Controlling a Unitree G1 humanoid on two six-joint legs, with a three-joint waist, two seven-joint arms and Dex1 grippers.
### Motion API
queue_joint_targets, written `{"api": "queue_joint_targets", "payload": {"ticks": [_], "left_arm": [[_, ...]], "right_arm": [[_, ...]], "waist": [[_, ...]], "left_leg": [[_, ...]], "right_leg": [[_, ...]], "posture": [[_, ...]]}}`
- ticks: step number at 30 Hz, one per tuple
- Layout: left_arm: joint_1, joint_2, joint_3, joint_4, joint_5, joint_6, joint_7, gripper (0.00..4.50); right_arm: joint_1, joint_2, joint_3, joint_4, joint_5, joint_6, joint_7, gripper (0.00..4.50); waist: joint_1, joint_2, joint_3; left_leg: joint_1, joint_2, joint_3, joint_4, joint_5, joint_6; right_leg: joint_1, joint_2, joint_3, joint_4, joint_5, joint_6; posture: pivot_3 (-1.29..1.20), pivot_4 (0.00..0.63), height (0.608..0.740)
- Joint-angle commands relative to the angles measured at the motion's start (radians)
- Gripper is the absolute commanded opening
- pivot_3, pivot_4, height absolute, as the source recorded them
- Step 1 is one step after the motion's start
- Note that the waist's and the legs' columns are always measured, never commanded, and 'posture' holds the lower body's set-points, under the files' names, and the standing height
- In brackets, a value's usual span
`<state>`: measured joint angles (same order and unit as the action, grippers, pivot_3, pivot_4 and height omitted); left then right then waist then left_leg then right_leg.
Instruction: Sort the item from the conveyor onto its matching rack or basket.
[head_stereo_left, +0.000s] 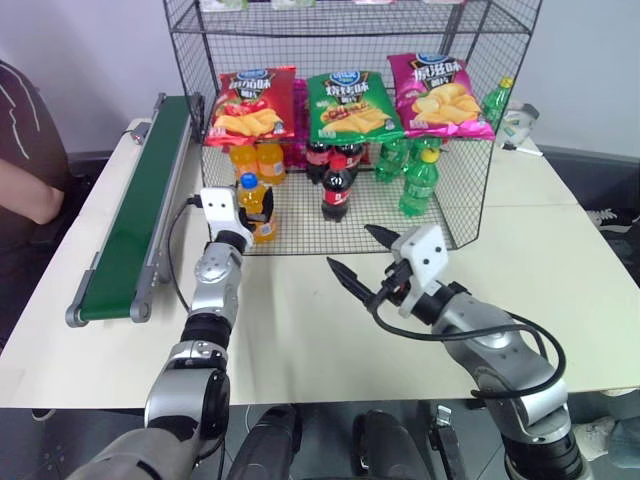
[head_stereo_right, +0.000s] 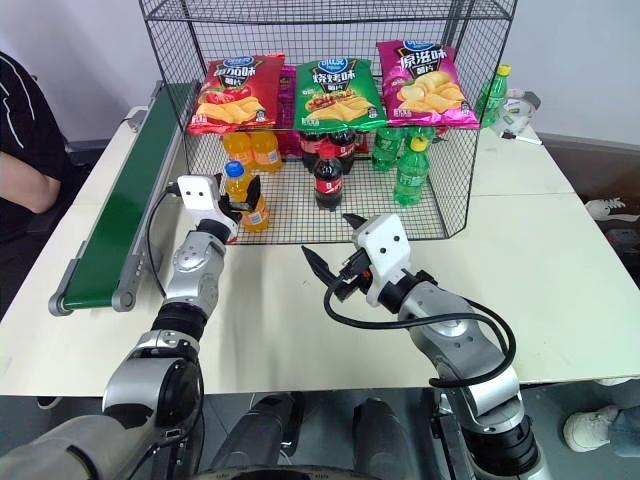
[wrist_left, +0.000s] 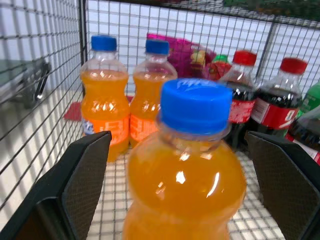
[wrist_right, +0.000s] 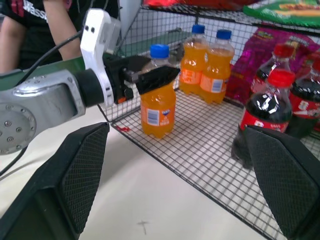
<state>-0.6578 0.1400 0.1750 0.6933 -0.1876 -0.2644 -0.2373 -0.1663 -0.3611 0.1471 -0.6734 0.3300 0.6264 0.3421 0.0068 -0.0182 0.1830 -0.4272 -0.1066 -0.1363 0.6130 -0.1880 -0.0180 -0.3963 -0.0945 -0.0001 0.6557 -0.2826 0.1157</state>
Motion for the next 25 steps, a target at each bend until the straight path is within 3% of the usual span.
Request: {"api": "queue_joint_targets", "payload": {"ticks": [1, 6, 10, 16, 25], "left_arm": [[0.057, 0.028, -0.017, -0.183, -0.01, 0.077, -0.03, 4.47], [0.148, 0.09, -0.028, -0.419, -0.049, 0.247, -0.112, 4.47], [0.27, 0.255, 0.011, -0.666, -0.166, 0.459, -0.257, 4.47], [0.42, 0.468, 0.081, -0.846, -0.263, 0.666, -0.372, 4.47], [0.525, 0.516, 0.142, -0.916, -0.284, 0.709, -0.378, 4.47]], "right_arm": [[-0.011, 0.012, -0.005, -0.069, 0.014, 0.012, -0.011, 4.5], [-0.003, -0.003, -0.028, -0.077, 0.03, 0.022, 0.002, 4.5], [0.006, -0.008, -0.038, -0.081, 0.039, 0.024, 0.004, 4.5], [0.003, -0.005, -0.032, -0.074, 0.044, 0.024, 0.006, 4.5], [0.005, -0.01, -0.043, -0.054, 0.049, 0.011, 0.03, 4.5]], "waist": [[0.0, 0.0, 0.0], [0.001, 0.0, 0.0], [-0.02, 0.0, 0.0], [-0.021, 0.001, 0.0], [-0.012, 0.001, 0.0]], "left_leg": [[0.0, 0.0, 0.0, 0.0, 0.0, 0.0], [0.0, 0.0, 0.0, 0.0, 0.0, 0.0], [0.0, 0.001, 0.001, 0.0, 0.0, 0.0], [0.001, 0.002, 0.0, -0.002, 0.0, 0.0], [0.001, 0.001, 0.0, -0.002, 0.0, 0.0]], "right_leg": [[0.0, 0.0, 0.0, 0.0, 0.0, 0.0], [0.0, 0.0, 0.0, 0.0, 0.0, 0.0], [0.0, -0.001, 0.002, 0.0, 0.0, 0.0], [-0.001, -0.001, 0.002, 0.0, 0.0, -0.001], [-0.004, -0.002, 0.002, -0.001, -0.002, -0.003]], "posture": [[0.0, 0.15, 0.74], [0.0, 0.15, 0.74], [0.0, 0.15, 0.74], [0.0, 0.15, 0.74], [0.0, 0.15, 0.74]]}}
